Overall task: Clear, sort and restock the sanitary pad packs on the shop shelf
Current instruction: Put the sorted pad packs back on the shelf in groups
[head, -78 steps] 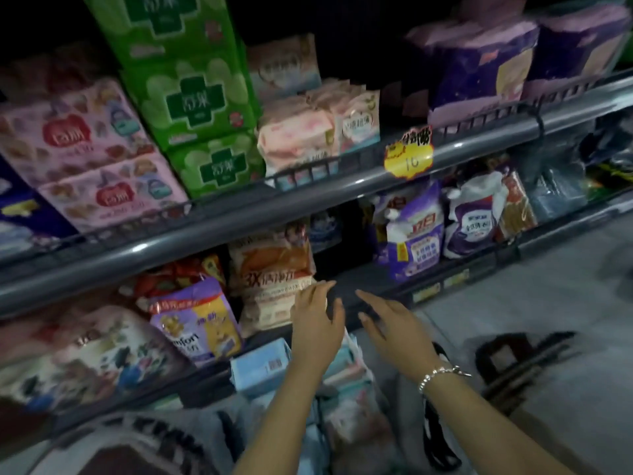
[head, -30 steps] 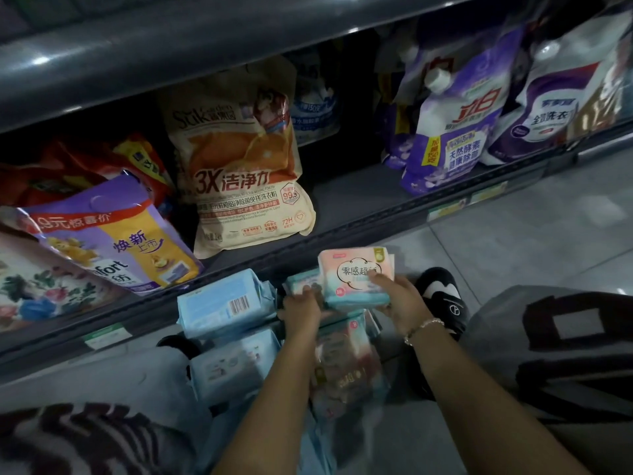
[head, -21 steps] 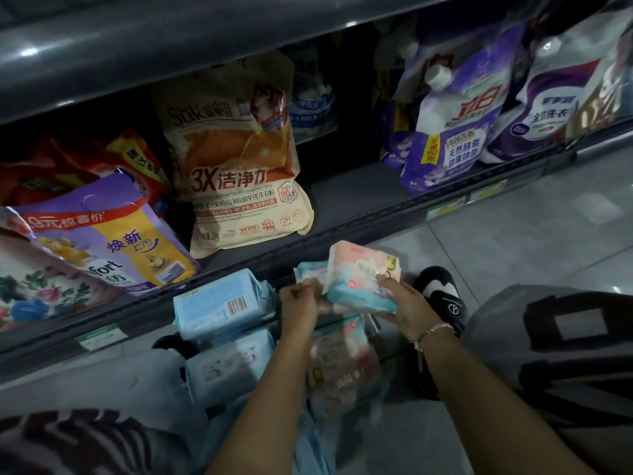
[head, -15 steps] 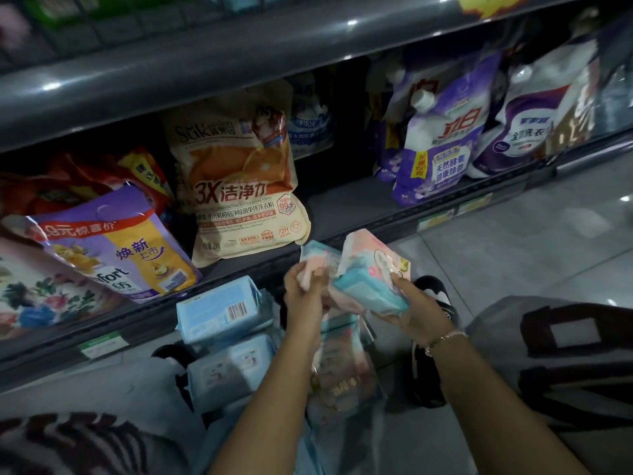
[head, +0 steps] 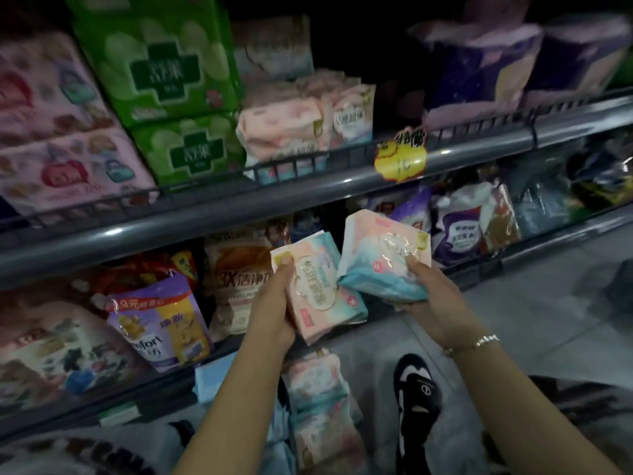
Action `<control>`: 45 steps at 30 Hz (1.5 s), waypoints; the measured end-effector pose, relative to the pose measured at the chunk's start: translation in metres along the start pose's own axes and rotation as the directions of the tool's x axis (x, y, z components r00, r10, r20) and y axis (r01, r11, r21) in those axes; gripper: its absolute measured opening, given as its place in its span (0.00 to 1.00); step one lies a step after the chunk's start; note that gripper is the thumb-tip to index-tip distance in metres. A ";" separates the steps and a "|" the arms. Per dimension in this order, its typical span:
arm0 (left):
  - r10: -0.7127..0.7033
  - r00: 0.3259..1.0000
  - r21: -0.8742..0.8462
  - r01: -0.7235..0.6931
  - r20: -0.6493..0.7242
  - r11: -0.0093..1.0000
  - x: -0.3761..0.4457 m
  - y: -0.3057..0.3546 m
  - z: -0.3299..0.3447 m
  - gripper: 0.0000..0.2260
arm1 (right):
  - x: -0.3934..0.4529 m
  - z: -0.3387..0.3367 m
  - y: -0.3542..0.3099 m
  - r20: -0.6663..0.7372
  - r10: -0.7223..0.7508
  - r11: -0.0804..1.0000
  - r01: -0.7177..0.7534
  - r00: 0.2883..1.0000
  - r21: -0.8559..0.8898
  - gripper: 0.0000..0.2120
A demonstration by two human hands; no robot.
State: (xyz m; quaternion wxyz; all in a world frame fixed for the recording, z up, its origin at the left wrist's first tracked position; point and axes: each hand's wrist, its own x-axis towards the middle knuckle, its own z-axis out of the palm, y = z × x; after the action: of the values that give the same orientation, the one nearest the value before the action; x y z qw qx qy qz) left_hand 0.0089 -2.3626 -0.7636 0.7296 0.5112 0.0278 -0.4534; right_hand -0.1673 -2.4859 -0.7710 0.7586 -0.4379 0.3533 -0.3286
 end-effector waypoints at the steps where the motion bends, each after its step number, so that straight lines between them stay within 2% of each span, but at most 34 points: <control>1: -0.022 0.999 -0.004 0.023 0.030 1.000 -0.007 0.007 0.007 0.13 | -0.003 0.009 -0.012 0.033 -0.017 1.000 0.016 0.999 0.019 0.21; 3: -0.031 0.994 0.062 0.025 0.102 0.998 -0.018 0.018 0.021 0.18 | -0.006 0.024 -0.030 0.069 -0.048 0.999 0.047 0.996 0.017 0.16; 6: -0.011 0.970 0.165 -0.030 0.242 0.986 -0.030 0.037 0.040 0.31 | -0.011 0.040 -0.061 0.040 -0.057 0.997 0.055 0.998 0.055 0.13; 11: 0.003 0.888 0.334 -0.176 0.460 0.926 -0.044 0.081 0.063 0.25 | -0.009 0.048 -0.119 0.067 -0.075 0.975 0.059 0.995 0.213 0.08; 14: 0.097 0.865 0.357 -0.303 0.493 0.884 -0.042 0.109 0.085 0.26 | 0.001 0.042 -0.146 0.043 -0.152 0.957 0.136 0.988 0.256 0.13; 17: 0.253 0.842 0.507 -0.499 0.477 0.703 -0.035 0.139 0.114 0.32 | 0.015 0.035 -0.162 -0.020 -0.240 0.933 0.236 0.971 0.272 0.22; 19: 0.301 0.819 0.576 -0.562 0.488 0.594 -0.032 0.161 0.136 0.33 | 0.023 0.033 -0.167 -0.046 -0.292 0.917 0.293 0.955 0.271 0.21; 22: 0.358 0.777 0.671 -0.629 0.518 0.393 -0.026 0.191 0.170 0.27 | 0.033 0.032 -0.170 -0.087 -0.329 0.898 0.340 0.940 0.279 0.18; 25: 0.394 0.714 0.667 -0.693 0.579 0.274 -0.019 0.207 0.205 0.28 | 0.043 0.031 -0.175 -0.168 -0.368 0.879 0.401 0.914 0.257 0.15; 27: 0.392 0.689 0.656 -0.716 0.609 0.239 -0.006 0.210 0.228 0.29 | 0.048 0.028 -0.178 -0.225 -0.402 0.870 0.446 0.888 0.208 0.16; 28: 0.391 0.682 0.660 -0.720 0.618 0.214 0.003 0.210 0.237 0.30 | 0.051 0.027 -0.178 -0.246 -0.424 0.864 0.471 0.871 0.178 0.16; 31: 0.357 0.669 0.700 -0.712 0.652 0.056 0.033 0.205 0.261 0.32 | 0.059 0.020 -0.177 -0.287 -0.474 0.852 0.516 0.832 0.087 0.17; 34: 0.262 0.717 0.761 -0.635 0.646 -0.137 0.060 0.198 0.265 0.33 | 0.070 0.020 -0.175 -0.305 -0.497 0.853 0.522 0.813 0.002 0.17; 36: 0.200 0.753 0.772 -0.568 0.627 -0.284 0.076 0.191 0.257 0.32 | 0.079 0.020 -0.172 -0.292 -0.488 0.857 0.515 0.822 0.017 0.16; 38: 0.175 0.773 0.773 -0.532 0.610 -0.345 0.086 0.184 0.245 0.32 | 0.086 0.022 -0.170 -0.276 -0.493 0.860 0.511 0.825 -0.010 0.16; 42: 0.135 0.766 0.720 -0.508 0.629 -0.474 0.090 0.179 0.236 0.31 | 0.094 0.028 -0.165 -0.230 -0.497 0.864 0.502 0.837 -0.040 0.16; 45: 0.111 0.790 0.701 -0.459 0.603 -0.545 0.093 0.181 0.234 0.27 | 0.097 0.028 -0.162 -0.218 -0.507 0.859 0.509 0.834 -0.054 0.15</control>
State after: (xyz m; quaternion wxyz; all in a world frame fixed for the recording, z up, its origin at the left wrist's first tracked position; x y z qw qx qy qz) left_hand 0.0893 -2.5901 -0.5687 0.0600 0.7994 -0.5943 -0.0642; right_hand -0.1230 -2.6172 -0.6393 0.6005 -0.4736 0.3069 -0.5664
